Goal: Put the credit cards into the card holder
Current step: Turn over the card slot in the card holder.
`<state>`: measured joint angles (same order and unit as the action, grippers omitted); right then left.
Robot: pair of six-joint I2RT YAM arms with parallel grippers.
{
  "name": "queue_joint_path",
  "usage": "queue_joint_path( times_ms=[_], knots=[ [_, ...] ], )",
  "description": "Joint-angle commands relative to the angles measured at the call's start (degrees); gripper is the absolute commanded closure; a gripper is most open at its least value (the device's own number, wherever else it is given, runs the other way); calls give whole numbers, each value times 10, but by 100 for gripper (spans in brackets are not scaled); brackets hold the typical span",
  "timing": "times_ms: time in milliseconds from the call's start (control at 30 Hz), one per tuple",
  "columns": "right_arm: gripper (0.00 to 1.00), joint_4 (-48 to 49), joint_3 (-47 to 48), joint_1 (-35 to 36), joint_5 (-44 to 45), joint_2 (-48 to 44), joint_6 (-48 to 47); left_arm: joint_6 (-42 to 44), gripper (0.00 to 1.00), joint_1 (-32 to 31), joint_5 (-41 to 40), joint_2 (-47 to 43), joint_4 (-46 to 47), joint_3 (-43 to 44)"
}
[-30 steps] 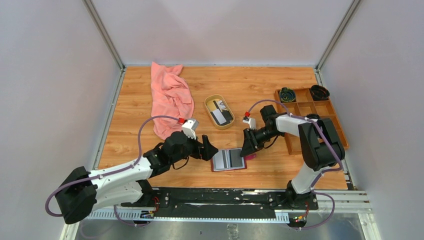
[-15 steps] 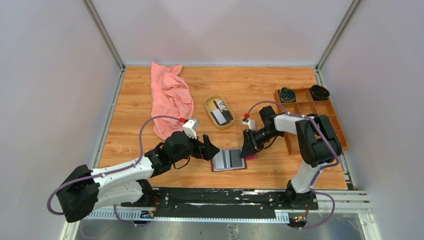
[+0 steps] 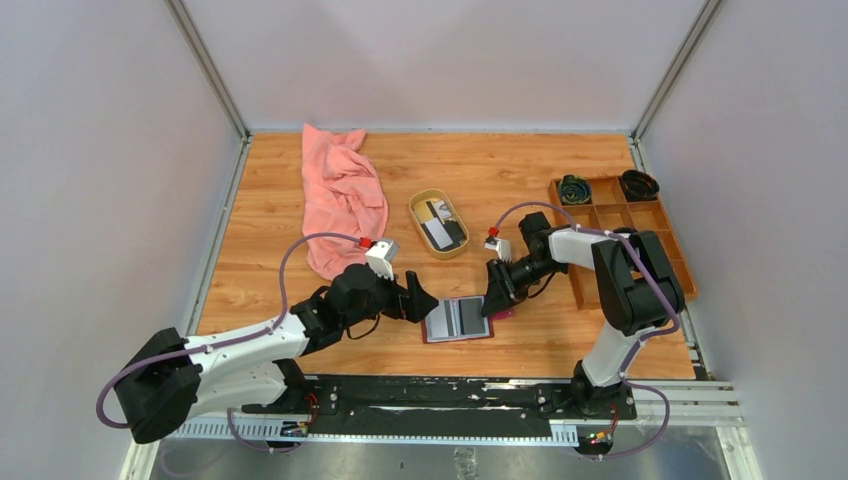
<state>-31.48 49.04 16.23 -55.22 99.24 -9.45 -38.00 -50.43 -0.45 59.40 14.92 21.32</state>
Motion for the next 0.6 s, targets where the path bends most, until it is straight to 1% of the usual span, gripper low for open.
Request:
queue_joint_path(
  times_ms=[0, 67, 200, 567],
  knots=[
    [59, -22, 14, 3, -5, -10, -13, -1, 3, 1, -3, 4, 11, -9],
    [60, -22, 14, 4, -7, -9, -13, -2, 3, 1, -2, 4, 11, -9],
    [64, -23, 15, 5, -16, -9, -14, -2, 3, 1, -2, 4, 12, -11],
    [64, -25, 21, 8, -7, 7, -13, -5, 3, 1, 0, 8, 14, -12]
  ],
)
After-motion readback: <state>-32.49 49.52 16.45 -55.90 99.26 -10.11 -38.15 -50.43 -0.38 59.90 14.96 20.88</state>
